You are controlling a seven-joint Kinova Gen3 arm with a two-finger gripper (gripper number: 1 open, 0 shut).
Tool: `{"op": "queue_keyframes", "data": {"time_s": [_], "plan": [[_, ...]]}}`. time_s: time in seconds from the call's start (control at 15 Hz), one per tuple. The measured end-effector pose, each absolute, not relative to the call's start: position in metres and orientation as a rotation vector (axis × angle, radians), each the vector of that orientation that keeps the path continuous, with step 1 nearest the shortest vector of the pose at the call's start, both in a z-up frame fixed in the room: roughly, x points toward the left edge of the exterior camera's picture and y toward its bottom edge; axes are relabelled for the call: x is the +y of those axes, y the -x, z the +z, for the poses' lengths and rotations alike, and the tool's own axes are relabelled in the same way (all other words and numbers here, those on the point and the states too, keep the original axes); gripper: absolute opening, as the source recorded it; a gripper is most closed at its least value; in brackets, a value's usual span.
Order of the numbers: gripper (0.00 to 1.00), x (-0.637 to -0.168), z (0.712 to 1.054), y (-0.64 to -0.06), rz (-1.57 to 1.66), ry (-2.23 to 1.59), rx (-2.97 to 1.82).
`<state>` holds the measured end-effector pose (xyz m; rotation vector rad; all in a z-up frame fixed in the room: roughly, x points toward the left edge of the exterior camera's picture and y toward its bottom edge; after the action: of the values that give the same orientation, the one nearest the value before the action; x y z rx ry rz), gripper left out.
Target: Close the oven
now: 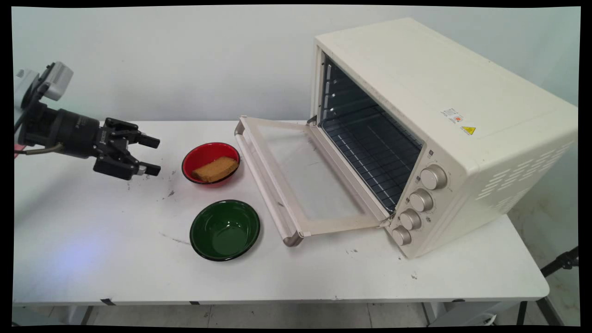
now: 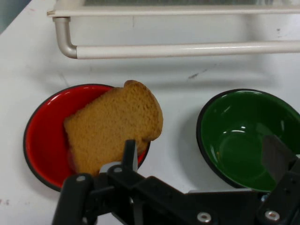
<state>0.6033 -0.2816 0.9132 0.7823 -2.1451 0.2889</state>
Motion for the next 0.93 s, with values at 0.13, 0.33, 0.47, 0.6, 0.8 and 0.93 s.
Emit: {"op": "queue_keyframes", "data": {"time_s": [0.13,0.33,0.47,0.6,0.8,0.93], "plan": [[1.00,-0.281,0.915,-0.598,0.284,-0.805,-2.138],[1.00,-0.284,0.921,-0.581,0.275,-0.831,-2.125],[1.00,-0.287,0.925,-0.568,0.269,-0.838,-2.121],[1.00,-0.291,0.928,-0.556,0.262,-0.843,-2.121],[1.00,-0.296,0.928,-0.541,0.254,-0.853,-2.130],[1.00,-0.300,0.926,-0.529,0.244,-0.852,-2.138]]}}
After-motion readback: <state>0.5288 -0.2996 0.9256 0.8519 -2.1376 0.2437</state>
